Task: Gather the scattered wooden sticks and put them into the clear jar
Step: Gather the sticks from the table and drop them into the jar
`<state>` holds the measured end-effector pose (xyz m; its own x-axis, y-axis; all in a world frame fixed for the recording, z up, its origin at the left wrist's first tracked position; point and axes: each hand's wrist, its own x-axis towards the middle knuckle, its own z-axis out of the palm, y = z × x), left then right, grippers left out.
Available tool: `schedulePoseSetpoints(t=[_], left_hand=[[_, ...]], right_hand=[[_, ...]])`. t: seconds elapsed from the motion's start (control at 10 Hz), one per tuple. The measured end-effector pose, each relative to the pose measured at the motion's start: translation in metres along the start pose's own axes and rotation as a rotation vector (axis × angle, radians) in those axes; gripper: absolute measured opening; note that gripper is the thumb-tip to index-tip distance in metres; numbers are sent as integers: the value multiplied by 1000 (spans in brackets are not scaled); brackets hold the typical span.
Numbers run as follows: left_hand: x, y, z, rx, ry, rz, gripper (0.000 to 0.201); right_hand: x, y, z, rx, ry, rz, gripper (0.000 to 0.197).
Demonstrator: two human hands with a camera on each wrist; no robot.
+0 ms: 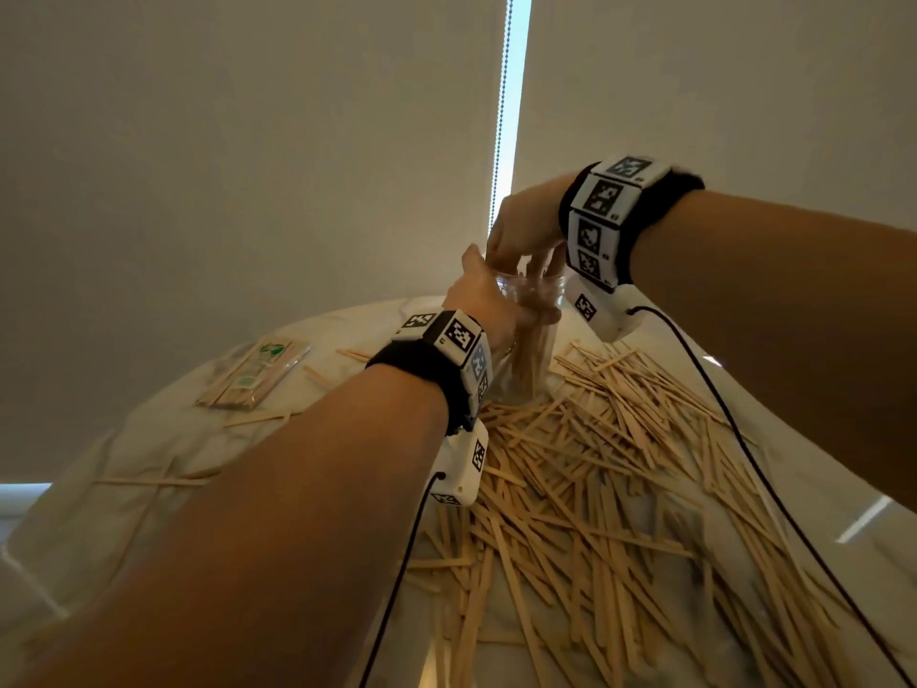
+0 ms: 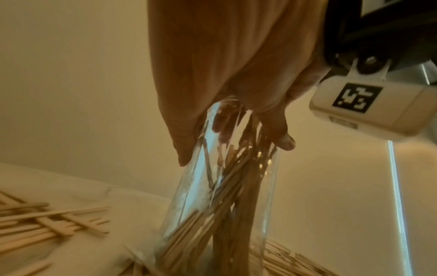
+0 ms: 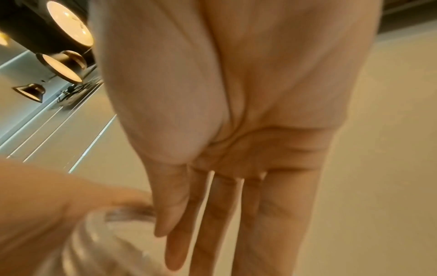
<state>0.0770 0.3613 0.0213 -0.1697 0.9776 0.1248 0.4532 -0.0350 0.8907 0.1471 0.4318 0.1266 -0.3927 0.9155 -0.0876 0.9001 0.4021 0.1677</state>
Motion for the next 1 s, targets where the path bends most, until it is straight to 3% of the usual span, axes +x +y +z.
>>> schedulePoseSetpoints(t=[0.1, 0.2, 0.3, 0.4, 0.5, 0.6, 0.7, 0.8, 0.9, 1.0], left_hand=[[-8, 11, -1, 77, -1, -69, 138], [-28, 22, -8, 114, -95, -166, 142], [-64, 30, -17, 297, -113, -153, 125], [-107, 21, -20, 550, -73, -72, 75], [-145, 4, -19, 637, -95, -108, 49], [-186, 2, -19, 808, -241, -203, 44], [-223, 2, -22, 891, -388, -278, 46], [-250, -2, -20, 1043, -391, -282, 63], [-268, 1, -15, 1171, -384, -204, 60], [-271, 9, -6, 1170, -394, -170, 38]], right_hand=[[-34, 1, -8, 99, 82, -23, 30], [-63, 8, -10, 165, 202, -26, 28], [-104, 20, -4, 214, 366, -7, 29], [-153, 18, 26, 253, 401, -64, 29], [-207, 6, 64, 306, 234, -109, 26], [-252, -9, 98, 250, -104, -81, 40], [-295, -23, 117, 159, -395, -81, 71], [-336, -27, 122, 82, -476, -101, 88], [-357, -35, 138, 100, -436, -108, 81], [-354, -48, 153, 166, -317, -170, 70]])
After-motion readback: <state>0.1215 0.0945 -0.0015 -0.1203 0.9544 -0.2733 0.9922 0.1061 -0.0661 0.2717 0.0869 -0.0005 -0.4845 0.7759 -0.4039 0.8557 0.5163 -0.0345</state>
